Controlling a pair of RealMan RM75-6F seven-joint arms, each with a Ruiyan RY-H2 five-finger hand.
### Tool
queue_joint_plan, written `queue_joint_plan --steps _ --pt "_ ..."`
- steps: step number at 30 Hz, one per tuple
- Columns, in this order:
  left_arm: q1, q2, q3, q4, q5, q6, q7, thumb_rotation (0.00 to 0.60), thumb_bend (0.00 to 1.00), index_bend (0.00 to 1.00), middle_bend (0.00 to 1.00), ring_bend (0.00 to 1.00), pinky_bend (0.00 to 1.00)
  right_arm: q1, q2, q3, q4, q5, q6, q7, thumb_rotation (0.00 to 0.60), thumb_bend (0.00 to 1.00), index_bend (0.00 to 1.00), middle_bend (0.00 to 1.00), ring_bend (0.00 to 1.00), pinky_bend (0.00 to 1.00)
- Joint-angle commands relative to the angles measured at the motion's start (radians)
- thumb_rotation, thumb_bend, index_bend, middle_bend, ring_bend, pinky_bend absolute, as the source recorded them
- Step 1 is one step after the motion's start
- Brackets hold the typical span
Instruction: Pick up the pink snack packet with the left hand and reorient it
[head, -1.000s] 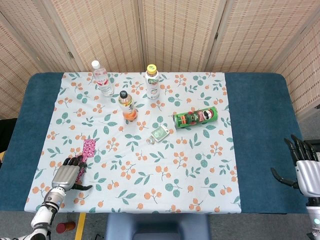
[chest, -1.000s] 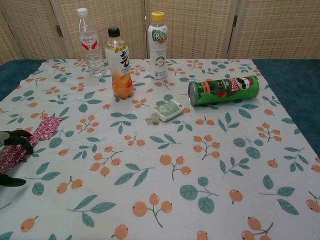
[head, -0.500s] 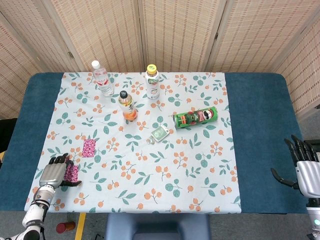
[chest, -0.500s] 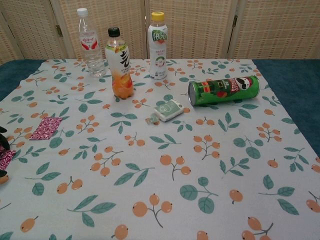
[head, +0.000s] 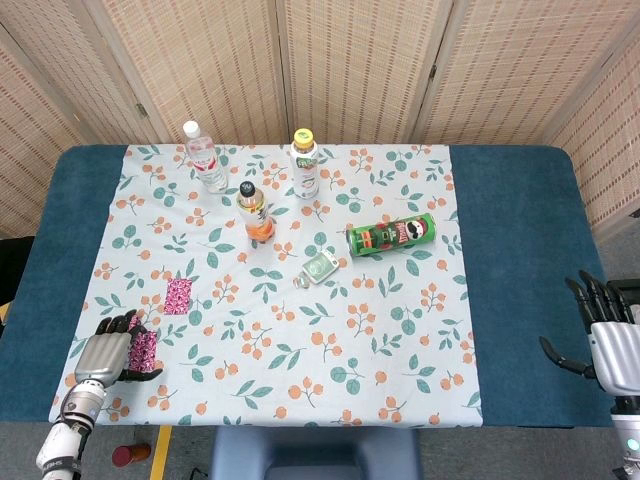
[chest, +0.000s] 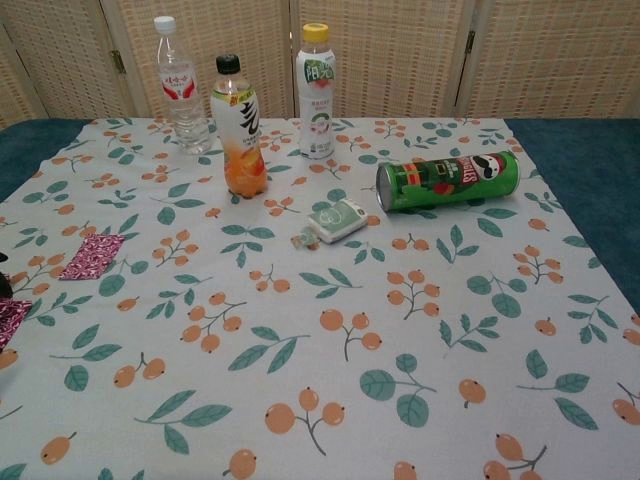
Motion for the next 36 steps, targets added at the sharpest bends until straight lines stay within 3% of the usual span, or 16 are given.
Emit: queue_joint_plan --steps 1,13,36 --pt "0.007 0.001 0.003 0.001 -0.008 0.005 0.005 0.362 0.15 0.26 0.0 0.0 0.0 0.001 -0.001 0.0 0.001 -0.001 0.0 0.0 0.349 0.34 0.0 0.0 0.0 0.0" --pt "0.024 -0.019 0.021 0.007 -0.029 -0.003 0.037 0.365 0.15 0.27 0.0 0.0 0.0 0.005 -0.002 -0.001 0.0 -0.007 -0.004 -0.001 0.35 0.34 0.0 0.0 0.0 0.0" --pt "0.002 -0.044 0.024 -0.1 0.078 0.04 0.119 0.364 0.15 0.27 0.0 0.0 0.0 -0.008 -0.001 -0.003 0.016 -0.007 0.012 0.023 0.349 0.34 0.0 0.0 0.0 0.0"
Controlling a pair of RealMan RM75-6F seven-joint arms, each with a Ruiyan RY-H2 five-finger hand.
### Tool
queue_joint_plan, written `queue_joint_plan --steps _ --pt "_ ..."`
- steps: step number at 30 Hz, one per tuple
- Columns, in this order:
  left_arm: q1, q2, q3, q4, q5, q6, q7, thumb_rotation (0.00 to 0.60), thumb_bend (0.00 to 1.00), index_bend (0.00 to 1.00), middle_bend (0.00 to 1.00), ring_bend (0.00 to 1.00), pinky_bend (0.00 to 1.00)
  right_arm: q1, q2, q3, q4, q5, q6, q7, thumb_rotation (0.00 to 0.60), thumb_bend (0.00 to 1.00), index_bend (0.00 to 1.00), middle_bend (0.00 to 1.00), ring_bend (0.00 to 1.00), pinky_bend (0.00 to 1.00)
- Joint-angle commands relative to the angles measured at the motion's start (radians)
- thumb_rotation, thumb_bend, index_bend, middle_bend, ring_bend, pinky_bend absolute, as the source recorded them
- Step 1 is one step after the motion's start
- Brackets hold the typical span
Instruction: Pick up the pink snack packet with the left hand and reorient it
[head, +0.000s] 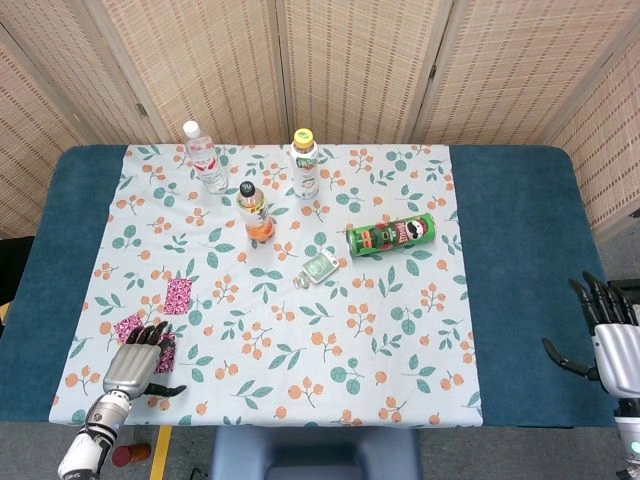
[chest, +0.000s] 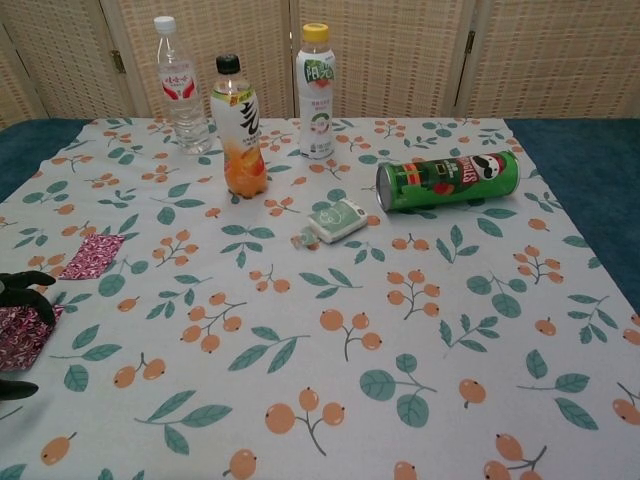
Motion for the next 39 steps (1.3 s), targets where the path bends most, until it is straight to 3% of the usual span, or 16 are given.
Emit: queue_joint_plan --steps 1,22,39 --pt "0.006 0.01 -0.001 -0.012 0.017 0.017 -0.007 0.364 0.15 0.27 0.0 0.0 0.0 0.0 -0.001 0.0 0.003 0.0 -0.001 0.003 0.348 0.34 0.0 0.0 0.0 0.0" --pt "0.014 0.011 -0.006 0.038 -0.107 -0.009 0.008 0.366 0.15 0.26 0.0 0.0 0.0 0.007 -0.005 0.0 0.009 0.002 -0.015 0.005 0.349 0.34 0.0 0.0 0.0 0.0" --pt "-0.003 0.005 -0.018 0.0 -0.06 0.011 0.019 0.375 0.15 0.25 0.0 0.0 0.0 0.001 -0.003 0.002 0.011 0.007 -0.008 0.01 0.35 0.34 0.0 0.0 0.0 0.0"
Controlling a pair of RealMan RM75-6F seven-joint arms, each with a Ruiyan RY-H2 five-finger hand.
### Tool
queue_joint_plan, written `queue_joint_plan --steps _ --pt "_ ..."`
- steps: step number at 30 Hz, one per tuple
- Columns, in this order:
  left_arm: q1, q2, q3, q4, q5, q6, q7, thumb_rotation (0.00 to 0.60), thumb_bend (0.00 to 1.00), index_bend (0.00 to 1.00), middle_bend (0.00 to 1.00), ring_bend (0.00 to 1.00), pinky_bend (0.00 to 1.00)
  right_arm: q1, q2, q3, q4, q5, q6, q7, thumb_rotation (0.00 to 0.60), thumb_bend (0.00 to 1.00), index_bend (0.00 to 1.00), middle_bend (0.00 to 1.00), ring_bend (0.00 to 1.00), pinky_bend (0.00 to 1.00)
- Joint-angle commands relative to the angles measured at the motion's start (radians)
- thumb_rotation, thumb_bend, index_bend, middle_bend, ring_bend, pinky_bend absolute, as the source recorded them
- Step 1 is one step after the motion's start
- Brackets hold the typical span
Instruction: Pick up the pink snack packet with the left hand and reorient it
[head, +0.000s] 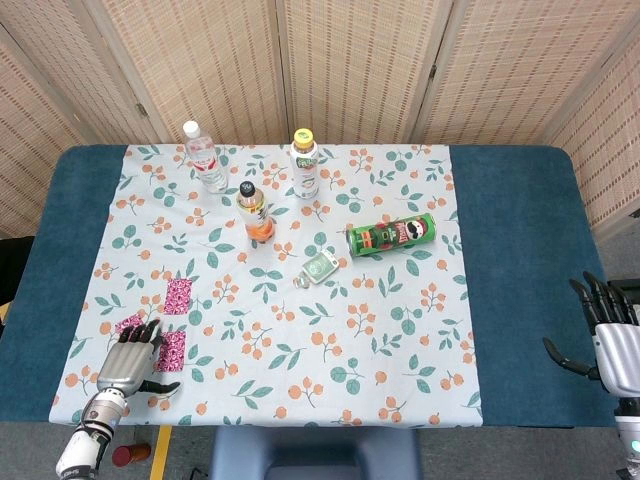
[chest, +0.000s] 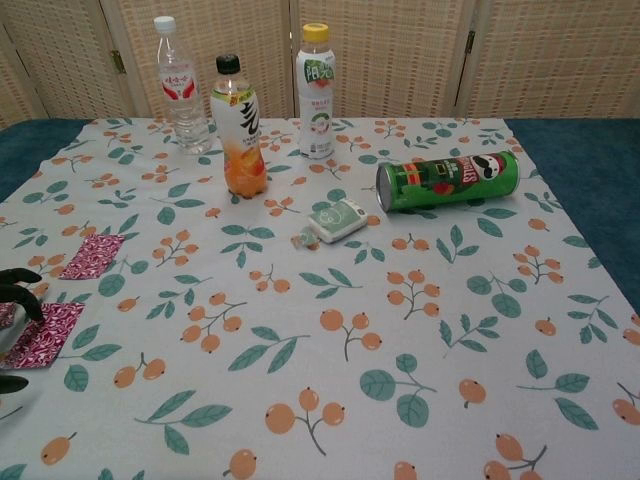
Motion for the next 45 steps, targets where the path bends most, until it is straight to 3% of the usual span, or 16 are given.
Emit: queue_joint_plan --steps 1,4,9,14,22,32,45 --pt "0.001 0.005 -0.003 -0.006 0.009 0.006 -0.004 0.379 0.15 0.25 0.0 0.0 0.0 0.0 0.0 0.0 0.002 0.0 0.0 0.001 0.349 0.34 0.0 0.0 0.0 0.0" --pt "-0.001 0.017 -0.015 -0.008 0.021 0.009 -0.026 0.438 0.15 0.25 0.0 0.0 0.0 0.001 -0.001 0.001 0.004 -0.001 0.0 0.003 0.349 0.34 0.0 0.0 0.0 0.0" --pt "-0.021 0.04 -0.066 0.019 0.051 -0.01 -0.097 0.596 0.15 0.25 0.0 0.0 0.0 0.001 0.002 0.001 0.005 -0.007 0.003 0.005 0.349 0.34 0.0 0.0 0.0 0.0" --pt "-0.07 0.043 -0.131 0.085 0.049 -0.066 -0.155 0.6 0.15 0.26 0.0 0.0 0.0 -0.001 0.002 0.0 0.006 -0.009 0.007 0.008 0.349 0.34 0.0 0.0 0.0 0.0" --pt "-0.185 -0.012 -0.187 0.226 -0.043 -0.192 -0.109 0.6 0.16 0.27 0.0 0.0 0.0 0.0 0.001 -0.002 0.007 -0.013 0.006 0.009 0.35 0.34 0.0 0.0 0.0 0.0" --pt "-0.281 -0.115 -0.181 0.383 -0.155 -0.28 -0.038 0.6 0.16 0.25 0.0 0.0 0.0 -0.001 0.002 -0.002 0.009 -0.004 0.0 0.01 0.35 0.34 0.0 0.0 0.0 0.0" --pt "-0.339 -0.133 -0.154 0.447 -0.271 -0.329 0.009 0.6 0.16 0.21 0.0 0.0 0.0 -0.001 -0.002 -0.001 0.015 0.006 -0.007 0.013 0.35 0.34 0.0 0.0 0.0 0.0"
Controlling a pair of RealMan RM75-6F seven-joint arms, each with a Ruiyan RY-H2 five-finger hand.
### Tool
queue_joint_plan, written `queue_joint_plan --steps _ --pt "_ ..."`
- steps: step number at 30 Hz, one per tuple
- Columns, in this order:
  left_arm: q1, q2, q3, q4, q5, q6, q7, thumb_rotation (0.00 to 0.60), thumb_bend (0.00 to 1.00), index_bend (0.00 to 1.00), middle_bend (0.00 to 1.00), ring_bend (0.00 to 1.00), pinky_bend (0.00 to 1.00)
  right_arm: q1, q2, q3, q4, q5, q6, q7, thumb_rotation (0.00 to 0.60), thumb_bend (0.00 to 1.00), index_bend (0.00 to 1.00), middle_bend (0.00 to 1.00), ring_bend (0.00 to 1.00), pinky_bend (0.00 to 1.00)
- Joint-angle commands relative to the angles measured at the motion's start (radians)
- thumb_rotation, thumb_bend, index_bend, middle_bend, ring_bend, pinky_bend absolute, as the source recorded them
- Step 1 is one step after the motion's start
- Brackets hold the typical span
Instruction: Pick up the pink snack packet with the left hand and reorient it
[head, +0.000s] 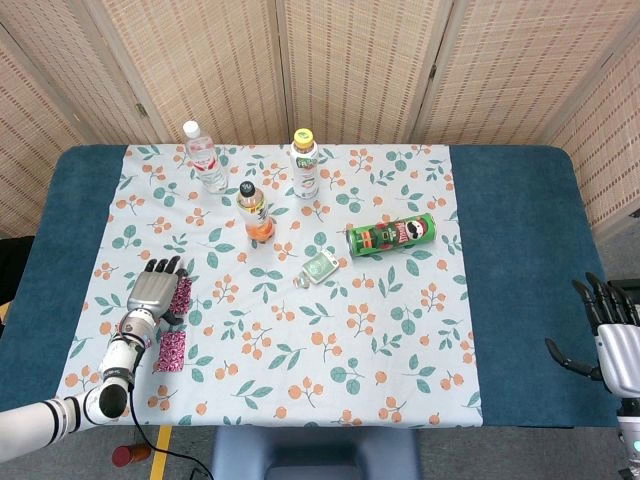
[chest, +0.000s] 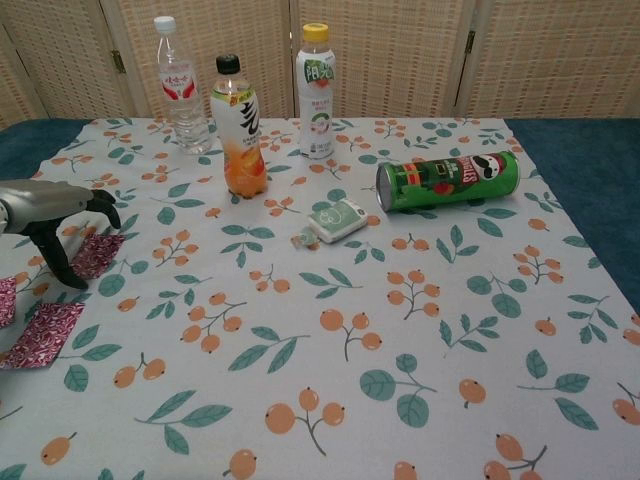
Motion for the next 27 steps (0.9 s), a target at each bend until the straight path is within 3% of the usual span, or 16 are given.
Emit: queue_joint_plan --steps 1,27 --pt "-0.012 0.0 0.007 0.013 -0.025 -0.012 0.005 0.6 0.16 0.21 0.0 0.0 0.0 0.0 -0.001 0.0 0.001 0.002 -0.001 0.0 0.349 0.34 0.0 0.0 0.0 0.0" --pt "-0.08 0.007 0.052 0.057 -0.15 -0.062 0.011 0.6 0.16 0.24 0.0 0.0 0.0 0.001 -0.003 0.003 0.002 0.015 -0.013 -0.003 0.349 0.34 0.0 0.0 0.0 0.0"
